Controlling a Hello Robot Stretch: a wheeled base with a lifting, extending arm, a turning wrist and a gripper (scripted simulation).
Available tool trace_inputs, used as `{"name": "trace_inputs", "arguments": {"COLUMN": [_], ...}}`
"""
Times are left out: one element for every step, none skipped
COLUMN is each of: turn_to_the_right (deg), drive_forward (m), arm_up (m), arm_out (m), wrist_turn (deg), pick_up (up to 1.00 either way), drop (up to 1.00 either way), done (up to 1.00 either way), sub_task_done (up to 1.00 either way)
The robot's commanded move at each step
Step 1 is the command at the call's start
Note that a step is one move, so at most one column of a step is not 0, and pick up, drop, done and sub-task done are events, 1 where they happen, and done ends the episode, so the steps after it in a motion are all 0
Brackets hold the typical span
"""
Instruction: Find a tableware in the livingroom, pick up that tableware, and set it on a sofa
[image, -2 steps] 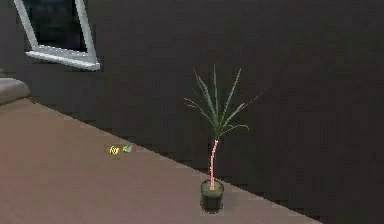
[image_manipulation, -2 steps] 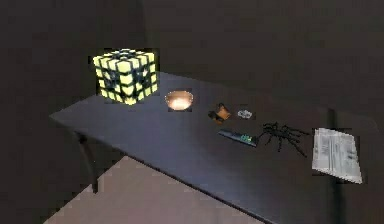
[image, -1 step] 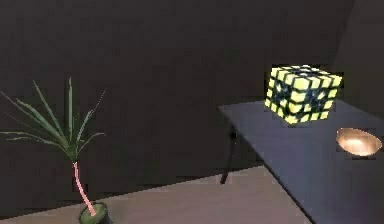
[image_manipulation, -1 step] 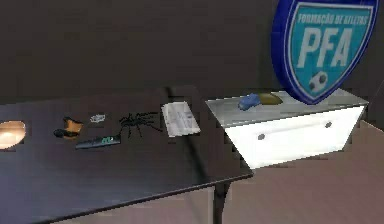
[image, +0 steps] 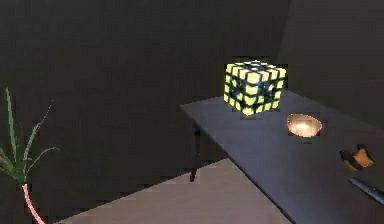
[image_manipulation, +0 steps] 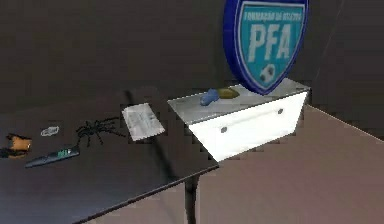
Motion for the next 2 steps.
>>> {"name": "trace_inputs", "arguments": {"turn_to_the_right": [0.0, -39.0], "drive_forward": [0.40, 0.00], "arm_up": [0.00, 0.00], "arm_out": [0.00, 0.00], "wrist_turn": [0.0, 0.0], "pick_up": [0.00, 0.00], "drop": [0.00, 0.00], "done": [0.00, 0.00], "sub_task_done": [0.00, 0.00]}}
